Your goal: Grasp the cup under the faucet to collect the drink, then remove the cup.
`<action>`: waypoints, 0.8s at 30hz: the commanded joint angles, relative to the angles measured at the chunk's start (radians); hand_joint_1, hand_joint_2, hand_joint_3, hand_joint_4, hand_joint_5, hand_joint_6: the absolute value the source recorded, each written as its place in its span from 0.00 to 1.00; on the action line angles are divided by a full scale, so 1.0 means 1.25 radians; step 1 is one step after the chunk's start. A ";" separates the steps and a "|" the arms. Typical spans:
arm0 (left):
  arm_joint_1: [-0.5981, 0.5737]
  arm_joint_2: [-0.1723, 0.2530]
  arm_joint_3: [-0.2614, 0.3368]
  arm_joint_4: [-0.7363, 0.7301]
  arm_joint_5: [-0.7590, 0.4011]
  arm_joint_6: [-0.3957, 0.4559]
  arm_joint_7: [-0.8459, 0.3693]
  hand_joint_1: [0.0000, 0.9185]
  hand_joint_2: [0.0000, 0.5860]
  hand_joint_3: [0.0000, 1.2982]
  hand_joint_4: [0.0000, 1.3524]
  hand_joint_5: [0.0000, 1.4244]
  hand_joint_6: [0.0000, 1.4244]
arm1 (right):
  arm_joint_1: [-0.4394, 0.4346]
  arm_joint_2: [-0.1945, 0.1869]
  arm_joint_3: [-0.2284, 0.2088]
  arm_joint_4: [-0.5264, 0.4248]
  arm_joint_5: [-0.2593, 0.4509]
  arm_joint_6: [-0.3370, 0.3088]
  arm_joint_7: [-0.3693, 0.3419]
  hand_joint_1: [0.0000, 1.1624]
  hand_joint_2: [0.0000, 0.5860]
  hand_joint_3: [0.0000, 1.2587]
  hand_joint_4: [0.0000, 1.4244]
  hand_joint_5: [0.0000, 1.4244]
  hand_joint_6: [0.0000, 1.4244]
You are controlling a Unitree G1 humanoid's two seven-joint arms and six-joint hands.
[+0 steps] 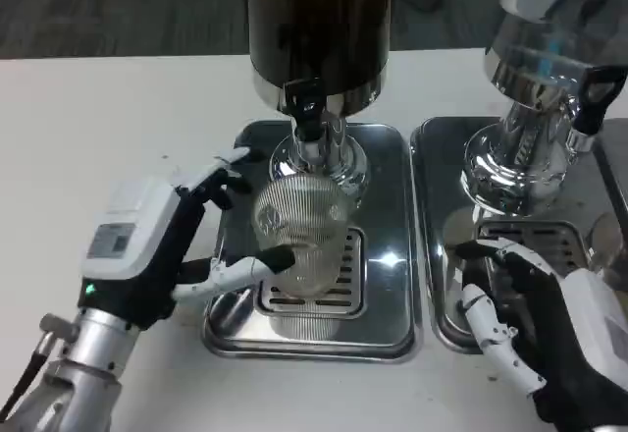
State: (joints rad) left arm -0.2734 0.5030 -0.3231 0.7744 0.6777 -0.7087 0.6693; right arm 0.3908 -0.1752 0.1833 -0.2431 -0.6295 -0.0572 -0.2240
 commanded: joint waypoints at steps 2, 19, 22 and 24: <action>0.070 0.047 0.054 -0.087 -0.032 -0.038 -0.011 0.00 0.05 0.23 0.34 0.39 0.34 | 0.000 -0.002 -0.001 -0.003 0.006 -0.017 -0.004 0.13 0.81 0.30 0.16 0.17 0.22; 0.183 0.145 0.258 -0.218 -0.383 -0.159 -0.334 0.00 0.08 0.28 0.28 0.31 0.36 | -0.020 0.017 0.006 -0.033 -0.003 -0.002 0.004 0.13 0.81 0.30 0.16 0.17 0.22; 0.169 0.152 0.274 -0.217 -0.497 -0.179 -0.448 0.00 0.10 0.30 0.30 0.31 0.35 | -0.024 0.019 0.007 -0.030 -0.003 -0.002 0.003 0.13 0.81 0.30 0.16 0.17 0.22; 0.154 0.155 0.281 -0.219 -0.599 -0.180 -0.552 0.00 0.12 0.33 0.32 0.32 0.35 | -0.029 0.022 0.009 -0.025 -0.003 -0.003 0.002 0.13 0.81 0.30 0.16 0.17 0.22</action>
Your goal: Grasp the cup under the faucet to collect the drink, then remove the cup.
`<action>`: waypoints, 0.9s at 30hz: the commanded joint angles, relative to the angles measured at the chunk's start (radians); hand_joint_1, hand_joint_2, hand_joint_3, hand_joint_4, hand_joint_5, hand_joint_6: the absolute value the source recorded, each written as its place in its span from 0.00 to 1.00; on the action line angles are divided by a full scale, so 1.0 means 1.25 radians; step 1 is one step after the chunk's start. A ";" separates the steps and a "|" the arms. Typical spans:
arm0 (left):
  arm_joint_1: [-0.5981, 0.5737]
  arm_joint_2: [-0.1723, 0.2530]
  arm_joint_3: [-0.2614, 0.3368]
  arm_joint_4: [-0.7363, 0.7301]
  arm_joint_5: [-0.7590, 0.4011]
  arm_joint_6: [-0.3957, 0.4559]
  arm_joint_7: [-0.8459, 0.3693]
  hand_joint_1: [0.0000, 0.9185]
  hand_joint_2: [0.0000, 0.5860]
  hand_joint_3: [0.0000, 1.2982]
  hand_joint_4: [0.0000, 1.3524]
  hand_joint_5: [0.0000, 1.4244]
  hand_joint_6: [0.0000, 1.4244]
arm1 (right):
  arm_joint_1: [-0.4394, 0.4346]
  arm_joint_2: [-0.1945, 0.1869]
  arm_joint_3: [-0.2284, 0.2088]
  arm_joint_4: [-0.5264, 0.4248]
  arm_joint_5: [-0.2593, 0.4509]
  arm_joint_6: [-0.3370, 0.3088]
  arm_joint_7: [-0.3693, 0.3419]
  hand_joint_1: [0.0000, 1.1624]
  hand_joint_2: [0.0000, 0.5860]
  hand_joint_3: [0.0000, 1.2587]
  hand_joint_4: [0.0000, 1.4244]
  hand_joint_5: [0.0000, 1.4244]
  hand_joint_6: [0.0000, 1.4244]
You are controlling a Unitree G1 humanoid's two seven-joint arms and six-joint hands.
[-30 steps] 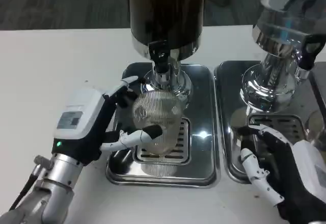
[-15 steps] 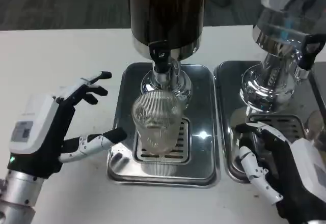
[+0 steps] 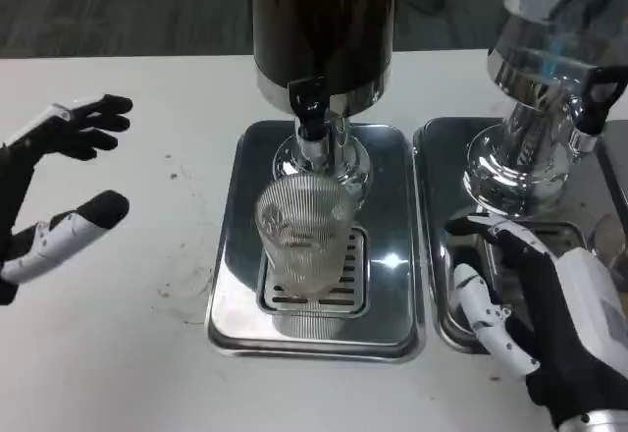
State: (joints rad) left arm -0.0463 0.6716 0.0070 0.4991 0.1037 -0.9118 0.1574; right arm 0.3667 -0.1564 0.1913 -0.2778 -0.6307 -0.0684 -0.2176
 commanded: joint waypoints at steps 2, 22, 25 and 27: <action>-0.045 0.022 0.027 -0.010 -0.261 0.016 -0.274 0.00 0.14 0.35 0.33 0.32 0.34 | -0.015 0.009 0.005 0.008 -0.003 0.005 -0.004 0.14 0.83 0.30 0.16 0.17 0.23; -0.248 0.023 0.182 -0.056 -0.708 0.760 -1.048 0.00 0.09 0.28 0.19 0.18 0.15 | -0.057 0.036 0.031 0.061 -0.006 0.002 -0.022 0.16 0.82 0.30 0.16 0.17 0.23; -0.278 0.018 0.189 -0.043 -0.704 0.818 -1.082 0.00 0.09 0.26 0.14 0.14 0.12 | -0.057 0.043 0.034 0.068 -0.006 0.003 -0.030 0.16 0.82 0.30 0.16 0.17 0.23; -0.295 0.010 0.189 -0.040 -0.696 0.840 -1.092 0.00 0.10 0.25 0.14 0.14 0.11 | -0.056 0.046 0.035 0.072 -0.005 0.002 -0.034 0.16 0.82 0.30 0.16 0.17 0.23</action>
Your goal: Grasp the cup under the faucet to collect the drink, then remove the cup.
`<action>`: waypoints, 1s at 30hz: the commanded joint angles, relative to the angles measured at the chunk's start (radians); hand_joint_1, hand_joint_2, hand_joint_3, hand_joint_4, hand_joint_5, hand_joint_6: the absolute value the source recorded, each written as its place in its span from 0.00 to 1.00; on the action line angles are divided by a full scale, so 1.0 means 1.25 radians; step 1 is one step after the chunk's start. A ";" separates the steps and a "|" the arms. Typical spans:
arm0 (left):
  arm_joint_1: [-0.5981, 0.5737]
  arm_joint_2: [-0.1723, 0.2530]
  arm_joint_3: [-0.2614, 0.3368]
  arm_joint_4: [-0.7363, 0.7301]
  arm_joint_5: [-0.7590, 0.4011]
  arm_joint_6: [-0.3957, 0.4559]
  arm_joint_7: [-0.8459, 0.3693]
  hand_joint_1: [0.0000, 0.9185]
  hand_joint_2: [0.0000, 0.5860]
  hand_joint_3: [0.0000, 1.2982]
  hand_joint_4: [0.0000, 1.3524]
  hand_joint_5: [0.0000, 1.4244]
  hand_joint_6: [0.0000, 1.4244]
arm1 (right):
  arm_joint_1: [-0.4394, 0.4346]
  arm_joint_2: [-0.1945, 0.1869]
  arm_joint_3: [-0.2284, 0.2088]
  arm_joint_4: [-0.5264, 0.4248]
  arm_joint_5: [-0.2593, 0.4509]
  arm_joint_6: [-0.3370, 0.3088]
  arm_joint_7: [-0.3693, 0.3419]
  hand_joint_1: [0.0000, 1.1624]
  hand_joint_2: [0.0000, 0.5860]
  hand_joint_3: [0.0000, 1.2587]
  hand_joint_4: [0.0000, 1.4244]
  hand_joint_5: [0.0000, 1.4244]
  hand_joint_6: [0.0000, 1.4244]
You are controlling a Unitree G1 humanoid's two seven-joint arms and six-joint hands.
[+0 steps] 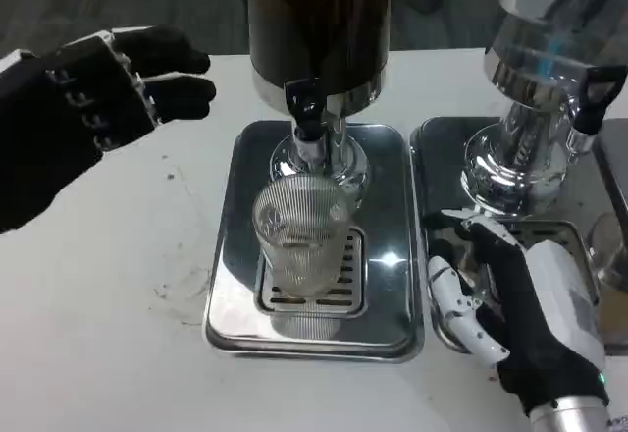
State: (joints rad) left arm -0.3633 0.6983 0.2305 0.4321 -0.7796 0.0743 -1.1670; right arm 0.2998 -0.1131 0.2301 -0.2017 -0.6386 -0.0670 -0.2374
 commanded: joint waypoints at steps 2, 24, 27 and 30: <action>-0.053 -0.019 0.012 0.018 0.018 0.065 -0.039 0.00 0.10 0.25 0.13 0.13 0.10 | -0.003 0.014 0.006 0.015 0.001 0.000 -0.023 0.16 0.82 0.30 0.16 0.17 0.23; -0.159 -0.180 -0.025 0.038 0.148 0.056 -0.004 0.00 0.10 0.21 0.08 0.09 0.06 | 0.001 0.040 0.022 0.038 0.001 0.001 -0.066 0.16 0.82 0.31 0.17 0.18 0.23; -0.167 -0.192 -0.023 0.043 0.159 0.050 0.003 0.00 0.10 0.21 0.08 0.09 0.06 | 0.005 0.043 0.022 0.036 0.001 0.003 -0.068 0.16 0.82 0.31 0.17 0.18 0.23; -0.174 -0.203 -0.026 0.049 0.177 0.036 0.007 0.00 0.11 0.21 0.08 0.09 0.06 | 0.010 0.045 0.022 0.033 0.000 0.003 -0.070 0.16 0.82 0.31 0.17 0.18 0.23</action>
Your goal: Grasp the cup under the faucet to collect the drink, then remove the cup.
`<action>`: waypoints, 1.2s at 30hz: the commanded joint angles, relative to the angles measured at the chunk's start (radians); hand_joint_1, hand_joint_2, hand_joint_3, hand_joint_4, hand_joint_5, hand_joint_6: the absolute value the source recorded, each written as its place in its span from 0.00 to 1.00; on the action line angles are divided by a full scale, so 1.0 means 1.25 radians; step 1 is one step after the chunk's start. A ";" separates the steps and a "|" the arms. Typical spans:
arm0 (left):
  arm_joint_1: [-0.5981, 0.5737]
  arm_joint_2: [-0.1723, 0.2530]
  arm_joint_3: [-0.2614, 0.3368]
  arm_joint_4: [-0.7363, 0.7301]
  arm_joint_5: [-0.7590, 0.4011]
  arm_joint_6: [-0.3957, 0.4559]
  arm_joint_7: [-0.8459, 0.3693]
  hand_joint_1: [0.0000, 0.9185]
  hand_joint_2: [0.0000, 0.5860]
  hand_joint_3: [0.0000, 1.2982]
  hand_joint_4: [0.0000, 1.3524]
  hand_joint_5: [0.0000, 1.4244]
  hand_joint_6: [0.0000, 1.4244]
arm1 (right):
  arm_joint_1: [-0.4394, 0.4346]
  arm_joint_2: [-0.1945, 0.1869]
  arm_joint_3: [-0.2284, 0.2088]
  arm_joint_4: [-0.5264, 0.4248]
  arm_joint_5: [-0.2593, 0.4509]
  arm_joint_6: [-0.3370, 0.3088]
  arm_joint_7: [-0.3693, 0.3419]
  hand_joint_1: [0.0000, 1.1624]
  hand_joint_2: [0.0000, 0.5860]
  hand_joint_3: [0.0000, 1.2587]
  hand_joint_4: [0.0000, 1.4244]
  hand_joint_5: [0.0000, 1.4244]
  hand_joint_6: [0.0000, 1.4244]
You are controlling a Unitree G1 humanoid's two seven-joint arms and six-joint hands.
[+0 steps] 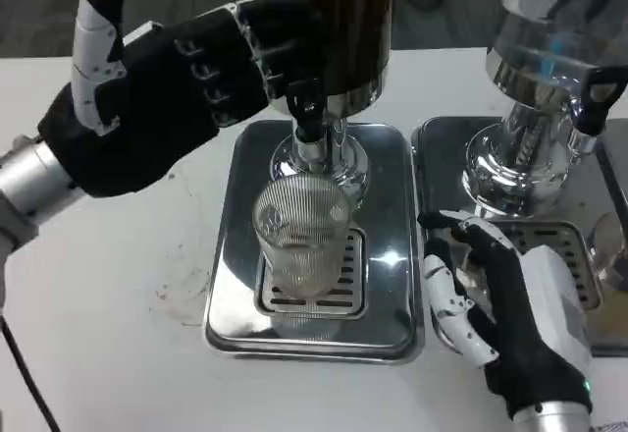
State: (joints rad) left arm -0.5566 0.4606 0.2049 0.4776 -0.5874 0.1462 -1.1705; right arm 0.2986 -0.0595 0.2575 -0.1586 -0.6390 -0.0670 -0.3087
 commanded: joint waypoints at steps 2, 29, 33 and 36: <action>-0.022 -0.017 -0.009 0.017 0.034 -0.032 0.011 0.00 0.11 0.21 0.08 0.09 0.06 | 0.013 0.003 -0.001 -0.003 -0.001 0.004 -0.013 0.16 0.82 0.31 0.17 0.18 0.23; 0.032 -0.027 -0.097 0.039 0.210 -0.371 0.004 0.00 0.11 0.24 0.13 0.13 0.06 | 0.023 0.008 -0.001 -0.010 -0.002 0.005 -0.012 0.16 0.82 0.31 0.18 0.18 0.23; 0.036 -0.024 -0.105 0.059 0.227 -0.422 0.004 0.00 0.11 0.25 0.14 0.13 0.06 | 0.021 0.005 -0.002 -0.011 -0.002 0.004 -0.010 0.16 0.83 0.32 0.18 0.18 0.23; 0.042 -0.019 -0.110 0.073 0.240 -0.471 0.010 0.00 0.11 0.25 0.14 0.13 0.07 | 0.020 0.003 -0.003 -0.013 -0.003 0.005 -0.008 0.16 0.83 0.32 0.18 0.18 0.22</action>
State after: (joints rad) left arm -0.5352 0.4232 0.0934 0.5463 -0.3362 -0.3957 -1.1491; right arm 0.3224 -0.0511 0.2569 -0.1598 -0.6415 -0.0660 -0.3124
